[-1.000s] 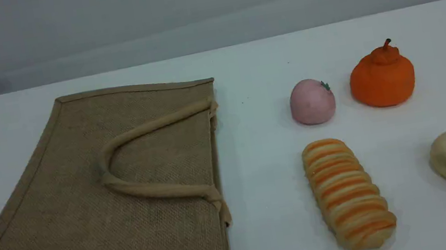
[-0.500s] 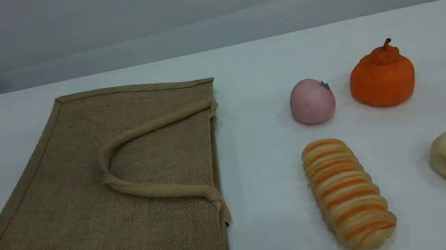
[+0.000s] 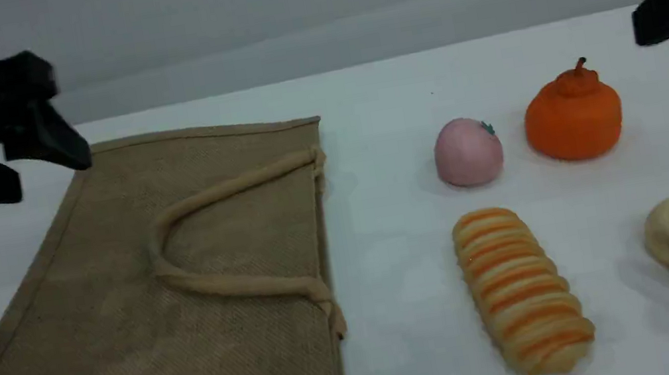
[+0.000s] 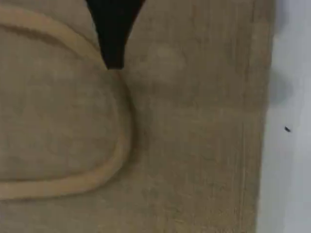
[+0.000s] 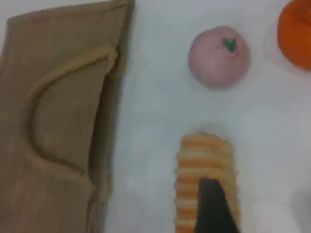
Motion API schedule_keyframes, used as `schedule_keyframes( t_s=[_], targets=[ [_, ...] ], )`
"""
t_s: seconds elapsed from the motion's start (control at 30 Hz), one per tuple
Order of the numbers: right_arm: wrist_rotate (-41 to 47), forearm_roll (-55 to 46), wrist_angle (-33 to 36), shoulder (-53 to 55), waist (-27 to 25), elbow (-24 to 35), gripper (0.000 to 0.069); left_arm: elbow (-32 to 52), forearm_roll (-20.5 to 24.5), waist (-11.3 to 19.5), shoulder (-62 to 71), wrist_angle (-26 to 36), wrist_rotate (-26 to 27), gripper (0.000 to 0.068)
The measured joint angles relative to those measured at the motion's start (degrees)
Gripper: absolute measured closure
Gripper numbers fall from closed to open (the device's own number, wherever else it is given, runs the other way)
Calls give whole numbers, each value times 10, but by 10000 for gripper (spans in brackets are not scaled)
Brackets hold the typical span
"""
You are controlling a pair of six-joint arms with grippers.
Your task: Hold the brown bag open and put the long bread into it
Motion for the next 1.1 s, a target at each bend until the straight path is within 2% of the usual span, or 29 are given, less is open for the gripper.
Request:
schedule_keyframes(
  t_s=[0.17, 0.27, 0.53, 1.1],
  targets=[
    [-91, 98, -6, 62, 0, -16, 319, -55, 1, 0, 86, 3, 0, 183],
    [-116, 121, -4, 97, 0, -34, 319, -96, 1, 0, 141, 16, 0, 183],
    [-116, 130, 0, 121, 0, -59, 319, -168, 2, 0, 236, 36, 0, 183],
    [-116, 129, 1, 121, 0, -68, 319, -208, -1, 0, 318, 33, -2, 195]
  ],
)
